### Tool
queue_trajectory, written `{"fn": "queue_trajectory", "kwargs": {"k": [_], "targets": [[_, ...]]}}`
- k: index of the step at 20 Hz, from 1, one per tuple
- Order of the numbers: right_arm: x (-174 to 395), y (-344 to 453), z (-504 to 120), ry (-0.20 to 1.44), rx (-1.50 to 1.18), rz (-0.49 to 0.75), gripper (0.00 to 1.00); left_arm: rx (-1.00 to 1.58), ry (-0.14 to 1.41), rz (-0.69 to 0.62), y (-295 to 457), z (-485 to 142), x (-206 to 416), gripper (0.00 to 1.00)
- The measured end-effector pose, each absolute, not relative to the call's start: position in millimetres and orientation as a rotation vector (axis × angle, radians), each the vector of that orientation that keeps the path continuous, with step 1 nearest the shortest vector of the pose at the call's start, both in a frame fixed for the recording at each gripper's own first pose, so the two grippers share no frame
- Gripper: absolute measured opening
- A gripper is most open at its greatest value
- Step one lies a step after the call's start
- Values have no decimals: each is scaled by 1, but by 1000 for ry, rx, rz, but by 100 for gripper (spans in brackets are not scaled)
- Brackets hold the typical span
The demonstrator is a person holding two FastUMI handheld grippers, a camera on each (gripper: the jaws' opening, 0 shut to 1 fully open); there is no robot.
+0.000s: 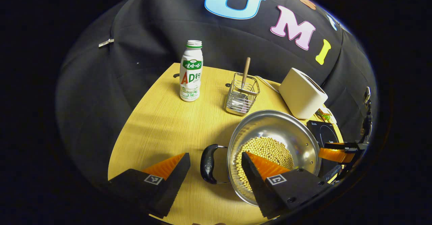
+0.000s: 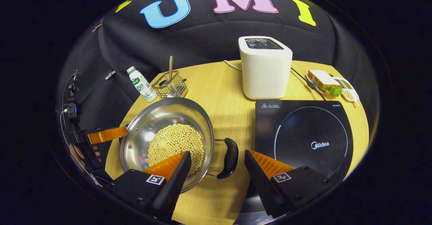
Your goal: First push the handle of the pot to place it horizontally, then grasp the pot with both hands and set it on the induction cooktop.
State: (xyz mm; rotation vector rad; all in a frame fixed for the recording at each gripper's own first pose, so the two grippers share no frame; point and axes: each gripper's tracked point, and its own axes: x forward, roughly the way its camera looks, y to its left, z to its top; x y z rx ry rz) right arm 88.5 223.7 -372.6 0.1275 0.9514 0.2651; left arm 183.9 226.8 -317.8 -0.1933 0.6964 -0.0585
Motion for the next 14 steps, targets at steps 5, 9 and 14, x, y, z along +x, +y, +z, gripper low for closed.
{"fn": "queue_trajectory", "kwargs": {"k": [5,9,14], "targets": [[84,233,-395,1007,166,262,97,-230,725,-106,218,-334,192,96],[83,240,-407,1028,178,263,97,-228,761,-146,209,-346,197,94],[89,232,-419,1040,209,199,79,-209,796,-156,209,-358,199,82]]}}
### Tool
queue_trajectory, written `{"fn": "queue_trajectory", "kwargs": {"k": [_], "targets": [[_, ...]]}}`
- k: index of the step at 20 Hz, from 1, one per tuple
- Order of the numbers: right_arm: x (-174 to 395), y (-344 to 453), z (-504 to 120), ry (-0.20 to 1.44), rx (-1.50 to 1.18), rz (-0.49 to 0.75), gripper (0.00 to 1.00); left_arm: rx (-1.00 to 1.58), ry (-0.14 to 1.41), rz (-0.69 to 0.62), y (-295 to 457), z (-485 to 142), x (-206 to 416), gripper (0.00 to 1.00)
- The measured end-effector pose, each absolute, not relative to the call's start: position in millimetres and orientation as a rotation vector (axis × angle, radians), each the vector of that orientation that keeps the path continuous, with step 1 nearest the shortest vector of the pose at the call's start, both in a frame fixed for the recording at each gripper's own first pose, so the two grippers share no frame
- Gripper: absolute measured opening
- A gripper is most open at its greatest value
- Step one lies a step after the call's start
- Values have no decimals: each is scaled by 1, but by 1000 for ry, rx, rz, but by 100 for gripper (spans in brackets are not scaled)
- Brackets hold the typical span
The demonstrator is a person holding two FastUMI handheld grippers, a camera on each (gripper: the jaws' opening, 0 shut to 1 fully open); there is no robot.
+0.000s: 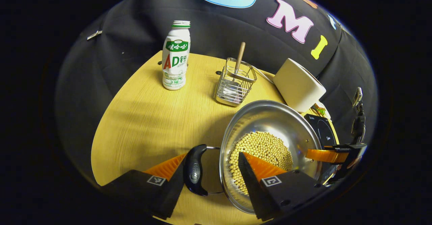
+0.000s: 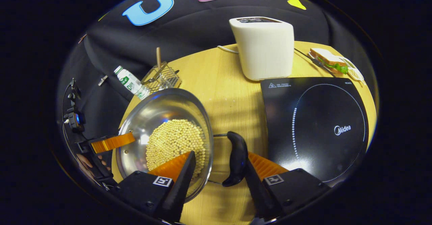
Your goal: First push the handle of the pot to place it horizontally, then grasp the pot with both hands and set it on the induction cooktop.
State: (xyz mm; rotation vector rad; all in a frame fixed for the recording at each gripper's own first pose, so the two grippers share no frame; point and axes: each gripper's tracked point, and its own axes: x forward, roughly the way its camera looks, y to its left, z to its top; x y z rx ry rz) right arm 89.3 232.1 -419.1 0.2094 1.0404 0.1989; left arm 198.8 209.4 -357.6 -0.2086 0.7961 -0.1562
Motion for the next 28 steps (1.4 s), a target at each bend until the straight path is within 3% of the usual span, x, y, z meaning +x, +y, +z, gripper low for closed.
{"fn": "queue_trajectory", "kwargs": {"k": [2,3,5,6,7,9,11,12,21,22,24,27,28], "targets": [[89,233,-423,1056,246,195,58,-202,818,-151,213,-366,201,81],[91,234,-424,1055,251,190,65,-204,827,-148,215,-370,200,72],[92,231,-425,1052,245,177,60,-220,840,-151,214,-374,199,64],[92,231,-426,1060,246,180,58,-233,845,-153,213,-377,198,64],[91,231,-428,1061,260,168,61,-251,847,-155,213,-377,198,64],[94,231,-427,1061,278,155,54,-281,836,-161,212,-377,197,62],[93,231,-428,1059,276,154,58,-283,841,-150,211,-378,196,61],[93,231,-428,1063,276,153,50,-274,849,-147,212,-379,196,60],[85,228,-423,1084,236,189,49,-305,852,-114,206,-373,178,55],[83,227,-418,1081,240,193,46,-309,844,-112,205,-368,175,54],[82,225,-406,1062,235,210,50,-294,829,-107,202,-353,169,54],[79,219,-385,1041,241,226,46,-280,804,-103,195,-331,163,54],[78,213,-377,1034,242,226,49,-275,799,-105,189,-323,159,54]]}}
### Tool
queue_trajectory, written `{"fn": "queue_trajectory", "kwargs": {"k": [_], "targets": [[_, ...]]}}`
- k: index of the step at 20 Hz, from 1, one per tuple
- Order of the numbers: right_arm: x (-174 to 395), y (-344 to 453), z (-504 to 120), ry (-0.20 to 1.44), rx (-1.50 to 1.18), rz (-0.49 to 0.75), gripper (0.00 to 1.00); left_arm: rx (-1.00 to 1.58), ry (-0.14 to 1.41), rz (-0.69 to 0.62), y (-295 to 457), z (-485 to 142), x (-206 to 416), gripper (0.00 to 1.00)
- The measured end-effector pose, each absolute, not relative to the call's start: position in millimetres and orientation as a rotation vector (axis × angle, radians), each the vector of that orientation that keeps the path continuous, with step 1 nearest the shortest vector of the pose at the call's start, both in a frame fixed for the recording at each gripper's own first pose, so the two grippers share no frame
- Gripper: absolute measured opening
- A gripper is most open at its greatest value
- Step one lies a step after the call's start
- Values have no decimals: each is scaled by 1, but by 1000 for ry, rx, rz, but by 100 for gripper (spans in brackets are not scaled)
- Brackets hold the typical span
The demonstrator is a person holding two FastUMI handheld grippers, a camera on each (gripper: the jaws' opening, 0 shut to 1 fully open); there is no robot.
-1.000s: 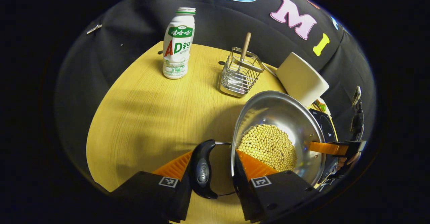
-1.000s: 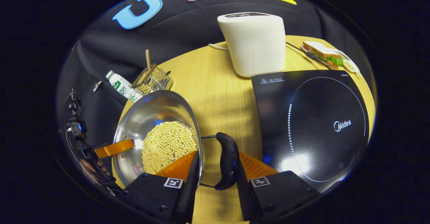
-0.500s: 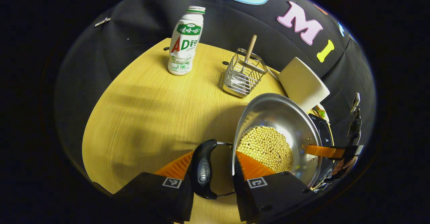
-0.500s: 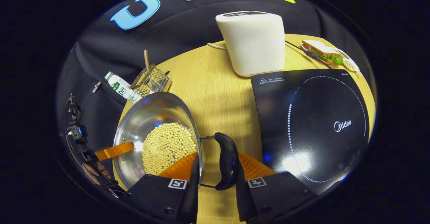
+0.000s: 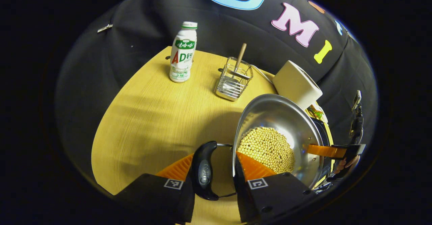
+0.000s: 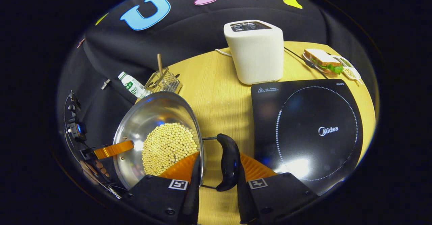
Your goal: First push the handle of the pot to place it horizontally, then grasp the pot with both hands and set it on the induction cooktop.
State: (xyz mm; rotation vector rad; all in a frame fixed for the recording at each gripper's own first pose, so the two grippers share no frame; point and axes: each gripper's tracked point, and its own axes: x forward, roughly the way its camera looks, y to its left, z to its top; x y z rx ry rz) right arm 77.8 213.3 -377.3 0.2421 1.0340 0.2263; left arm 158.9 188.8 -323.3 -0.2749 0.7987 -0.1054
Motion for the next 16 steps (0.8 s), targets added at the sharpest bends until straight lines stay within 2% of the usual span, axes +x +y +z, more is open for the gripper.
{"fn": "queue_trajectory", "kwargs": {"k": [3,4,5,6,7,8,16], "targets": [[74,191,-357,1015,240,219,49,-270,795,-122,166,-306,152,54],[73,181,-351,1007,241,211,45,-272,791,-129,155,-303,152,54],[71,170,-345,1007,237,207,50,-273,793,-139,144,-300,153,54],[71,158,-340,1001,235,200,49,-273,795,-150,132,-298,152,53],[71,146,-336,997,234,192,45,-276,795,-159,120,-295,154,54],[72,133,-331,991,238,181,49,-275,795,-169,107,-291,156,54],[84,31,-306,958,265,102,49,-242,782,-244,4,-270,181,54]]}}
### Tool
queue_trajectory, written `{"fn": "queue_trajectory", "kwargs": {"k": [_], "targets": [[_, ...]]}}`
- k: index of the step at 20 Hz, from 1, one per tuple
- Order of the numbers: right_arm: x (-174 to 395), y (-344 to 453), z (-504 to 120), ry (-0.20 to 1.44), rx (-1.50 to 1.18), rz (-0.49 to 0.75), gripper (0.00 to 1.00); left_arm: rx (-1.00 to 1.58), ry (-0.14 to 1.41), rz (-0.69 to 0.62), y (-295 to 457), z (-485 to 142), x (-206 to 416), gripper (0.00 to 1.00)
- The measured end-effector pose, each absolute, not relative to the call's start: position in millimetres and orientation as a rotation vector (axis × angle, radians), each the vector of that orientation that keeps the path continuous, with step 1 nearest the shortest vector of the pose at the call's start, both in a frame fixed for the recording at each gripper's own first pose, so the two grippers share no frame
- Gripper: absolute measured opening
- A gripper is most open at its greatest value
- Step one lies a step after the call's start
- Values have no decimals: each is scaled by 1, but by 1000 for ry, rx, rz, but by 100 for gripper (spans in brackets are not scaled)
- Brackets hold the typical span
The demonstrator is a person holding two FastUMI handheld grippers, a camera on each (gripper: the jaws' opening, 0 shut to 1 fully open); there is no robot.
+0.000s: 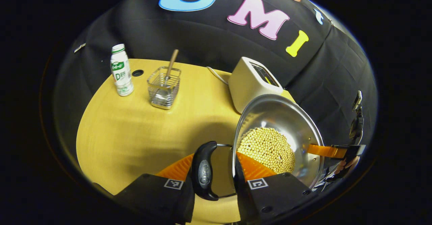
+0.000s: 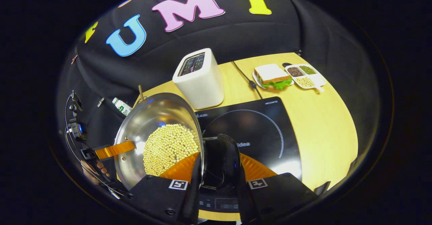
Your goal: First push the handle of the pot to place it horizontally, then grasp the pot with both hands and set it on the induction cooktop.
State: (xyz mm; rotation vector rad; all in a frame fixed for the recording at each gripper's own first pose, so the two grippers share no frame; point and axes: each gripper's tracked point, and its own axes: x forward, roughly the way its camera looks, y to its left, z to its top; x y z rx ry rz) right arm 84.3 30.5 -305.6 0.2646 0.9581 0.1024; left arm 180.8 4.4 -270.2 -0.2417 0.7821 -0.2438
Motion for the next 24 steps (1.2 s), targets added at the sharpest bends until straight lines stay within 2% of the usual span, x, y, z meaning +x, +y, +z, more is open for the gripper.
{"fn": "queue_trajectory", "kwargs": {"k": [12,13,14,16,17,18,19,20,21,24], "targets": [[117,-79,-321,977,277,94,49,-253,797,-226,-106,-286,210,54],[120,-85,-325,981,279,97,49,-257,798,-218,-112,-289,212,54],[124,-90,-328,987,281,100,45,-263,795,-208,-117,-291,214,54],[130,-99,-337,996,284,106,49,-268,805,-194,-126,-297,219,55],[131,-102,-340,1004,284,110,45,-271,807,-189,-130,-301,220,54],[134,-105,-345,1009,285,113,49,-272,808,-184,-133,-304,222,54],[136,-107,-346,1013,285,117,49,-274,809,-178,-135,-306,223,54],[138,-108,-350,1018,286,121,45,-275,813,-171,-136,-310,224,54],[140,-109,-355,1026,287,127,49,-278,815,-163,-137,-311,225,54],[141,-109,-366,1050,285,144,49,-284,832,-151,-138,-321,225,54]]}}
